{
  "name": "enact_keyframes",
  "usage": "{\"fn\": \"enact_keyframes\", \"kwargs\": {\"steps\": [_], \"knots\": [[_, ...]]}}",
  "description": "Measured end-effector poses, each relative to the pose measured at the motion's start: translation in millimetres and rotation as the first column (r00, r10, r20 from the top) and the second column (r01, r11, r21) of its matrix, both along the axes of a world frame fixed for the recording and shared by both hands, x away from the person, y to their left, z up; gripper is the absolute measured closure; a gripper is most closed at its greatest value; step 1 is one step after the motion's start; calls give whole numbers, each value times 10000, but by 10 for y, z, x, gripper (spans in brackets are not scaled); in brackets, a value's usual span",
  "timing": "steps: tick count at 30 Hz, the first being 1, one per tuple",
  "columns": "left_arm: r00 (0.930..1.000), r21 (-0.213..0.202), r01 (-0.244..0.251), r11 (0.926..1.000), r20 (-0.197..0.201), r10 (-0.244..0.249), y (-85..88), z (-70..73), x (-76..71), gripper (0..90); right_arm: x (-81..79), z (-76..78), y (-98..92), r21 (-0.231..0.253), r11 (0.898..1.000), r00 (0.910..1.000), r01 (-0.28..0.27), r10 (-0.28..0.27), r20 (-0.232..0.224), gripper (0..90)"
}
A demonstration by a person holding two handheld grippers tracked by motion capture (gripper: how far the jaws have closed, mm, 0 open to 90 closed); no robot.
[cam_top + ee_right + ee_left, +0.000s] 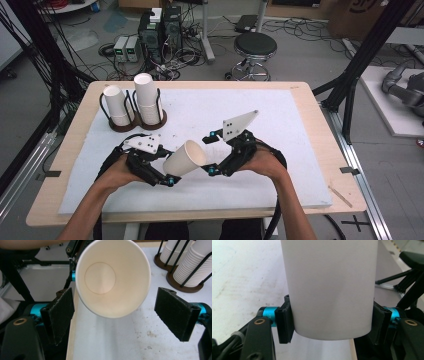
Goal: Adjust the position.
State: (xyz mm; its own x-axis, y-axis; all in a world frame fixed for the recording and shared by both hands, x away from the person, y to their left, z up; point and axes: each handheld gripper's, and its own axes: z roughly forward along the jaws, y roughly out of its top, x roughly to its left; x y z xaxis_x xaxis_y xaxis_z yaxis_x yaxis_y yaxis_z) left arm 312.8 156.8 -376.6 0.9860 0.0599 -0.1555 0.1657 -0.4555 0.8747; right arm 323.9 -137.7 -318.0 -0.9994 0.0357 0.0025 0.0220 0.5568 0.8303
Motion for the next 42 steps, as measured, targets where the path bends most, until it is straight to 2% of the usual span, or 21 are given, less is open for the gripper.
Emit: {"fn": "enact_keyframes", "kwargs": {"steps": [4, 14, 19, 22, 28, 29, 31, 37, 40, 42], "knots": [[10000, -491, 5, 9988, 71, -2, 20, -38, 0, 351, -12, -39, -41, 354, 9994, 10000, 60, -60, -19, 170], [9990, -1077, -19, 9942, 444, 67, 6, -89, -25, 352, -47, -168, -61, 886, 9960, 9999, 63, -51, -142, 169], [9991, -1529, 16, 9882, 416, 48, -13, -145, -24, 352, -71, -210, -77, 1224, 9925, 9998, 71, -46, -207, 170], [9992, -1680, 15, 9858, 392, 51, -24, -178, -25, 352, -75, -238, -86, 1383, 9903, 9998, 87, -58, -211, 170], [9982, -1733, 190, 9847, 591, -88, -75, -198, -48, 352, -76, -318, -65, 1562, 9877, 9991, 111, -45, -421, 170], [9979, -1822, 108, 9832, 650, 11, -85, -199, -57, 352, -74, -327, -60, 1620, 9867, 9989, 102, -25, -475, 170], [9978, -1939, 222, 9808, 655, -97, -98, -202, -60, 352, -72, -348, -46, 1663, 9860, 9988, 101, -19, -493, 170], [9963, -2078, 294, 9777, 847, -120, -155, -222, -82, 352, -74, -380, -3, 2006, 9797, 9978, -54, 185, -632, 171], [9955, -2233, 316, 9742, 938, -108, -177, -233, -96, 352, -75, -391, 24, 2139, 9768, 9974, -118, 267, -665, 171], [9945, -2431, 403, 9692, 1040, -152, -186, -236, -104, 352, -74, -396, 39, 2175, 9760, 9968, -139, 305, -732, 171]]}}
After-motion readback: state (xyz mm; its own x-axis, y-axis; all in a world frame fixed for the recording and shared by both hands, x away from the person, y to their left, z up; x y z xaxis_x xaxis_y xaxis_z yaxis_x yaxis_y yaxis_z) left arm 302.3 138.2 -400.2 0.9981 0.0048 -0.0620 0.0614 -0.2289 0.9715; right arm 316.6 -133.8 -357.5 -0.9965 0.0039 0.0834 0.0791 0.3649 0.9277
